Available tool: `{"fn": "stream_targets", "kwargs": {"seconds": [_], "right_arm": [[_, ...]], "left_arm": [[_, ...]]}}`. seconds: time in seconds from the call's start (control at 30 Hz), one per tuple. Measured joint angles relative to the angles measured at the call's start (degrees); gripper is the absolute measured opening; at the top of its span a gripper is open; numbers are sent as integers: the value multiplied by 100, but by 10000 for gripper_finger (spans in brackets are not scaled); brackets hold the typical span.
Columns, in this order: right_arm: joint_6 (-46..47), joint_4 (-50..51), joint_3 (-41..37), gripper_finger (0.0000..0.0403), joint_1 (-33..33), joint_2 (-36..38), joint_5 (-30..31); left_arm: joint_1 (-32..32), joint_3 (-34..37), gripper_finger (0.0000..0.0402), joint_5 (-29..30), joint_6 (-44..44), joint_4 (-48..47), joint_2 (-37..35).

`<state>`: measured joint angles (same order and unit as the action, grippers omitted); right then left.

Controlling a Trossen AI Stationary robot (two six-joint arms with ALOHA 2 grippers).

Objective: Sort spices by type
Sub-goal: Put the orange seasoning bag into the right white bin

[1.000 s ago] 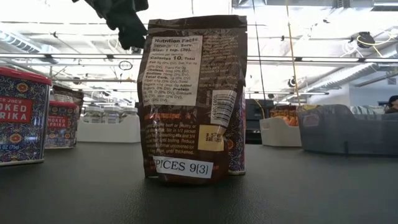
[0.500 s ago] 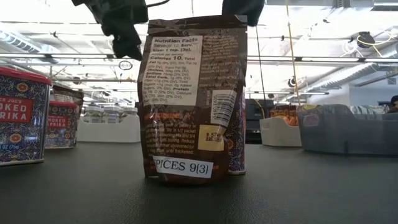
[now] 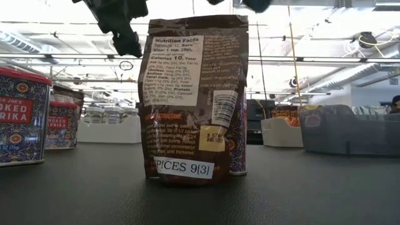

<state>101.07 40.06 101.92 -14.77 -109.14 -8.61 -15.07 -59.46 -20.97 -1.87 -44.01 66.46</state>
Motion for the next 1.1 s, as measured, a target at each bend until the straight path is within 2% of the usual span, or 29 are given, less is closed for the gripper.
{"fn": "stream_targets", "kwargs": {"seconds": [0.17,0.23,0.27,0.37,0.5,0.57,0.67,0.8,0.87,1.0,1.1], "right_arm": [[2406,62,291,114,-696,-1,1892],[3119,226,428,105,-1007,-88,2380],[3191,279,517,100,-1116,-175,2390],[3304,814,903,84,-1249,-521,1889],[3215,1065,1670,67,-1160,-954,1880],[3019,1499,2029,61,-1124,-1111,1875],[1955,2181,2316,58,-1032,-1204,1709],[152,2281,2350,57,-861,-1192,1770],[-1024,2259,2344,57,-826,-1194,1749],[-4057,2041,2348,57,-806,-1275,1715],[-5569,1930,2339,60,-787,-1329,1740]], "left_arm": [[183,0,247,-244,0,-86,-8],[328,0,247,-424,-11,-111,-18],[410,0,247,-457,-20,-111,-20],[659,0,247,-459,-49,-99,-20],[919,0,247,-437,-18,41,-20],[1009,0,247,-431,-20,72,-20],[1109,0,247,-386,-39,215,-20],[1183,0,247,-127,-63,362,-20],[1183,-1,247,14,100,332,-20],[1180,-2,247,164,187,282,-20],[1183,-1,247,481,211,328,-20]]}}
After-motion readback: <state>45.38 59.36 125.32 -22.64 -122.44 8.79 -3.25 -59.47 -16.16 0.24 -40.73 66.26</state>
